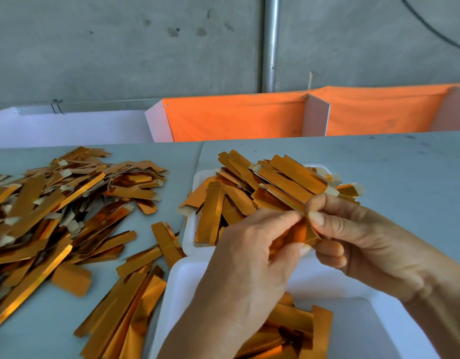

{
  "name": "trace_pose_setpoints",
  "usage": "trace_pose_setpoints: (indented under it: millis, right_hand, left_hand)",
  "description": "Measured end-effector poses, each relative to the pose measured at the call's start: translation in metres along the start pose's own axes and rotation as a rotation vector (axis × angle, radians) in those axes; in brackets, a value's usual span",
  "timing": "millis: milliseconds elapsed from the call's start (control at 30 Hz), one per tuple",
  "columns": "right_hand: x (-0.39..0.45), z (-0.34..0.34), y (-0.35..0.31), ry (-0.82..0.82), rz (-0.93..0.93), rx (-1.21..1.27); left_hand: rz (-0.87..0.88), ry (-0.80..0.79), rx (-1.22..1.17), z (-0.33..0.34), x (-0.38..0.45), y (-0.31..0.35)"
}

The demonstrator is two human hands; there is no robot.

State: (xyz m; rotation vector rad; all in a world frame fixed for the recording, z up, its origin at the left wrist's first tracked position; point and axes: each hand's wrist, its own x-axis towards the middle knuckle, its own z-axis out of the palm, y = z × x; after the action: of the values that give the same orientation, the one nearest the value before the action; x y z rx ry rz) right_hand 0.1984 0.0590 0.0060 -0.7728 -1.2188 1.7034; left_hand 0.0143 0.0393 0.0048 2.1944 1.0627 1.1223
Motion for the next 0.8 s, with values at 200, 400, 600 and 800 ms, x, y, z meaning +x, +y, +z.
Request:
trace_pose_setpoints:
  millis: [200,400,600,800]
  right_hand:
    - [-0.0042,0.0009,-0.0075,0.057,0.026,-0.152]
    - [-0.0041,0.005,-0.0077,0.106,0.05,-0.282]
    - [-0.0043,0.0029,-0.0079,0.127,0.035,-0.25]
    - [-0.0051,0.0025,-0.0079,0.131,0.034,-0.227]
  left_hand:
    - [0.019,-0.016,0.072,0.0005,0.0003,0.0]
    - [0.027,-0.059,0.155,0.0013,0.0007,0.0015]
    - [-0.082,-0.034,0.071,0.0002,-0.001,0.0009]
    - [-0.115,-0.03,0.051,-0.0005,-0.0013,0.0034]
